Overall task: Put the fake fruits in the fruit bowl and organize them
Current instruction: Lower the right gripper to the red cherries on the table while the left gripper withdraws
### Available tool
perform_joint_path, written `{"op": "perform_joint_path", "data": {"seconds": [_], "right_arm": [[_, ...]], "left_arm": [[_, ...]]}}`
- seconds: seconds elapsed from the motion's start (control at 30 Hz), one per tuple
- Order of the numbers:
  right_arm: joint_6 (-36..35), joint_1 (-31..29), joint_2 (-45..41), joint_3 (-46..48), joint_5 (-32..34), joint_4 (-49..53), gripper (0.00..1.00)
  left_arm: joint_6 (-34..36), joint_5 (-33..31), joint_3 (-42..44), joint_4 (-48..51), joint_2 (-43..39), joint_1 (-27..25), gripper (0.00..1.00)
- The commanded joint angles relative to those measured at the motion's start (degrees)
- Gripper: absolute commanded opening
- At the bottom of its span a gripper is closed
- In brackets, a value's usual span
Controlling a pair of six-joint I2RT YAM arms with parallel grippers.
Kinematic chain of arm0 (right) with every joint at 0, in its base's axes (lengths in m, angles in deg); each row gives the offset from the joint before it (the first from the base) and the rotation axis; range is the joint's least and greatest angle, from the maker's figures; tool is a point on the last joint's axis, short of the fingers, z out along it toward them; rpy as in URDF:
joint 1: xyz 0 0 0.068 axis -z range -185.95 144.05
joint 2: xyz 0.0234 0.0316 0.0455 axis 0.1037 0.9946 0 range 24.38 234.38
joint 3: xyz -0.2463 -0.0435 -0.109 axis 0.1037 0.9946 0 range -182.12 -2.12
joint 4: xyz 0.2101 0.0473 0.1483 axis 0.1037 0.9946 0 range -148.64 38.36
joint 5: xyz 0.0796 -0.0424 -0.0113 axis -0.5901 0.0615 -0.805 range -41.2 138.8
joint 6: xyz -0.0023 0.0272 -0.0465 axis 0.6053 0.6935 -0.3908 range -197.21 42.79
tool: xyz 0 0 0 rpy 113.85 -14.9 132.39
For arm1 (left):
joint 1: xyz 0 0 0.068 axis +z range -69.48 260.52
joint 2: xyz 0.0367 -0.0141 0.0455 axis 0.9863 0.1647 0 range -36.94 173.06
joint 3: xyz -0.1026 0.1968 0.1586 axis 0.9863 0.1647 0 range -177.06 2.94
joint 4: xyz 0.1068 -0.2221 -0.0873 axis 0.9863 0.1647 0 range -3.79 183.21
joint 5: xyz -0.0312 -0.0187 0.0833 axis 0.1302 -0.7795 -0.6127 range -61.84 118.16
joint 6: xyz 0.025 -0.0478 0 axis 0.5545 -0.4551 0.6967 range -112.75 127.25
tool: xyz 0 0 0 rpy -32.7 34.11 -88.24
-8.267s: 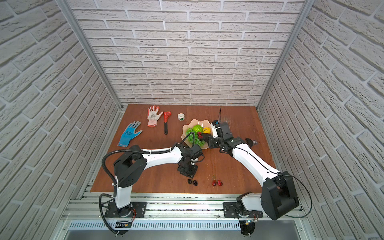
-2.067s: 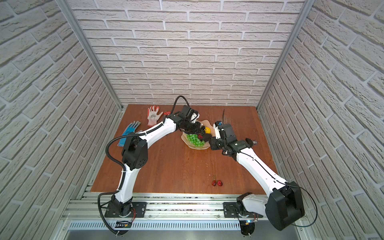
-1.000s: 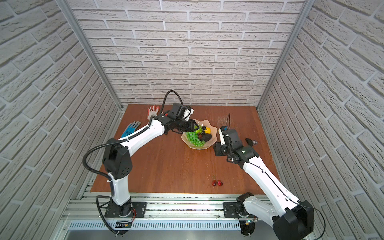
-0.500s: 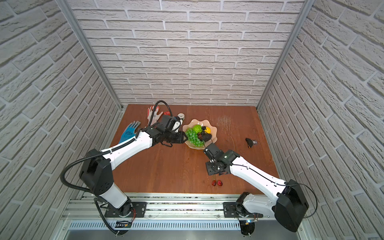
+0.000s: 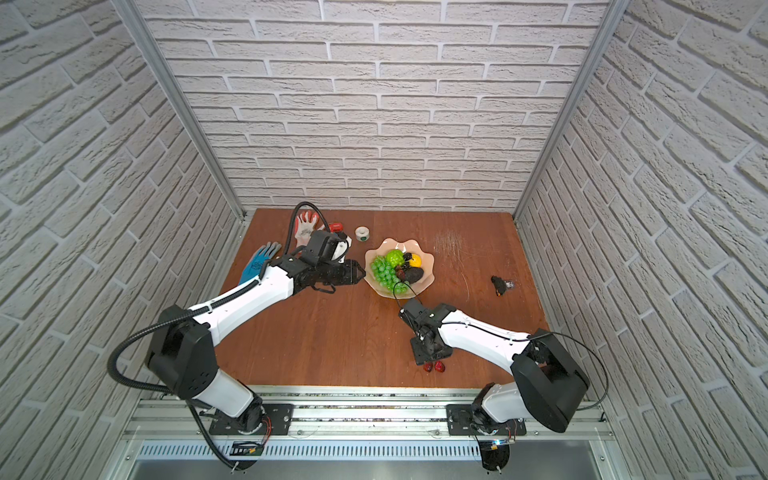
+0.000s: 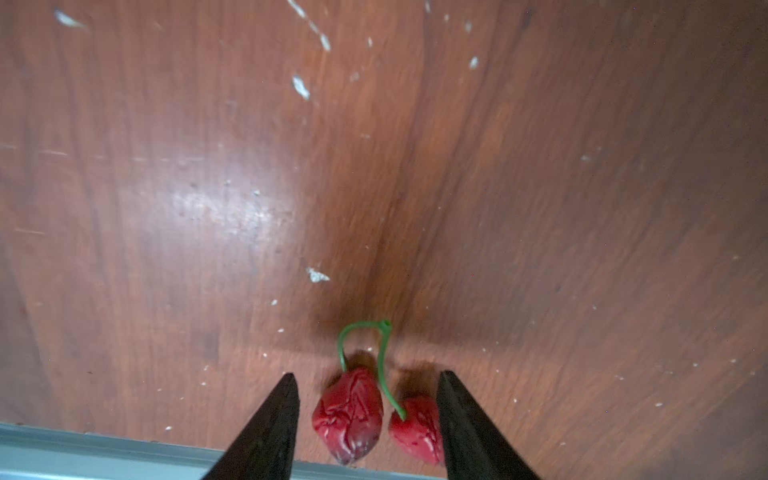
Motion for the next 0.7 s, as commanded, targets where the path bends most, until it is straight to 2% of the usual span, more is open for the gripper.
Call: {"op": "perform_joint_path", "data": {"seconds": [0.0, 0.4, 0.67], "right_arm": [[1.0, -0.6, 0.8, 0.1, -0.6, -2.2, 0.55], [2.1, -0.6, 3.6, 2.4, -3.6, -6.2, 0.36], [1.7, -0.6, 3.6, 1.5, -2.8, -6.2, 0.18]], "left_arm": [[-0.7, -0.3, 1.3, -2.6, -1.9, 0.7, 0.48], [-1.0, -0.3, 2.6, -2.8, -2.6, 1.7, 0.48], [-0.9, -0.6, 3.0, -2.9, -3.1, 2.0, 0.48]]}}
